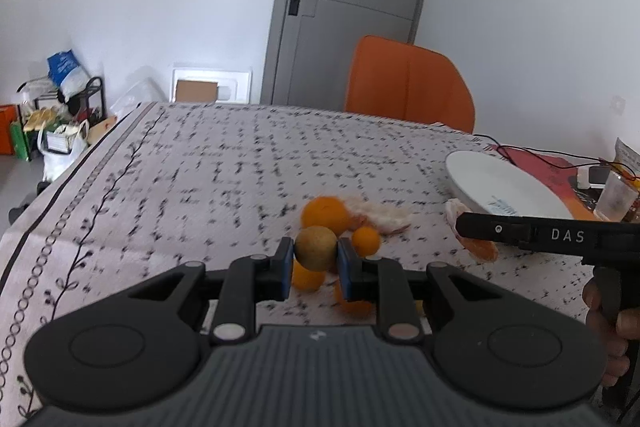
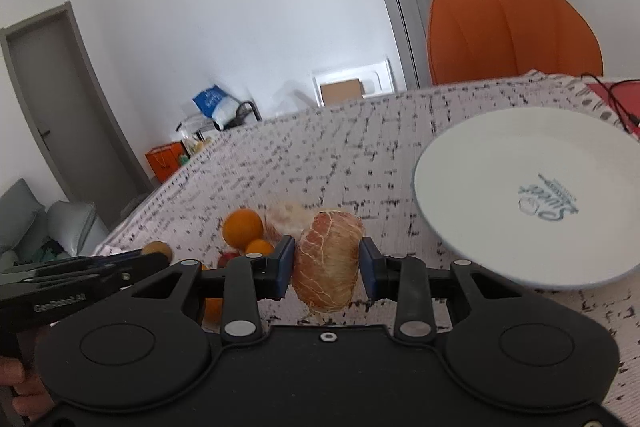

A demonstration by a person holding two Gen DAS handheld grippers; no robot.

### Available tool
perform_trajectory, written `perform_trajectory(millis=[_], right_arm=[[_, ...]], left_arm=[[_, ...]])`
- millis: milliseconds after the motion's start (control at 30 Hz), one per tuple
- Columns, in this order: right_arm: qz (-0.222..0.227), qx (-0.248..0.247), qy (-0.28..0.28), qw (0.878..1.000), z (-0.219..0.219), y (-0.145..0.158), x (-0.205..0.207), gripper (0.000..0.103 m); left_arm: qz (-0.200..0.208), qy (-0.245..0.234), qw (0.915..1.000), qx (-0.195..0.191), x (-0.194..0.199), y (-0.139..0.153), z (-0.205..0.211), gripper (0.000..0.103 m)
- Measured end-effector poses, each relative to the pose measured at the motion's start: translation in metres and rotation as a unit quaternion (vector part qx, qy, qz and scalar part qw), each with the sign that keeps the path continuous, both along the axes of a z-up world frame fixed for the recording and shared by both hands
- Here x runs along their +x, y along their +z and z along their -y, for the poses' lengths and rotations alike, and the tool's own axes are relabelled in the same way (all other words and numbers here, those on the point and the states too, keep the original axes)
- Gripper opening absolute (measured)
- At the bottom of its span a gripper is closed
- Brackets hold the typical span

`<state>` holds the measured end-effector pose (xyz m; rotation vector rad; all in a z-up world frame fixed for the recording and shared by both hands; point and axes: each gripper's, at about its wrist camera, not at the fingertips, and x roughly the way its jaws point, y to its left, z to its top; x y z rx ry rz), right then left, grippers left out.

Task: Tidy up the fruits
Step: 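Grasp the peeled pomelo segment with the right gripper while the left grasps a yellow fruit, then carry both fruits to the white plate and open both grippers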

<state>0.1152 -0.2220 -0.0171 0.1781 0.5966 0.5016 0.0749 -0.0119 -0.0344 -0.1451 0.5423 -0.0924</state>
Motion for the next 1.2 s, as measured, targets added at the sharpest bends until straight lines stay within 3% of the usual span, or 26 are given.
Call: perform_trajectory(millis=[500, 1200], right_arm=[[0.038, 0.011, -0.037, 0.999, 0.042, 0.017, -0.012, 0.033], [0.036, 0.033, -0.095, 0.994, 0.111, 0.003, -0.002, 0.033]], left_arm=[[0.013, -0.048, 0.9986, 0.017, 0.023, 0.011, 0.054, 0.022], [0.014, -0.098, 0.9943, 0.04, 0.059, 0.015, 0.125, 0.022]])
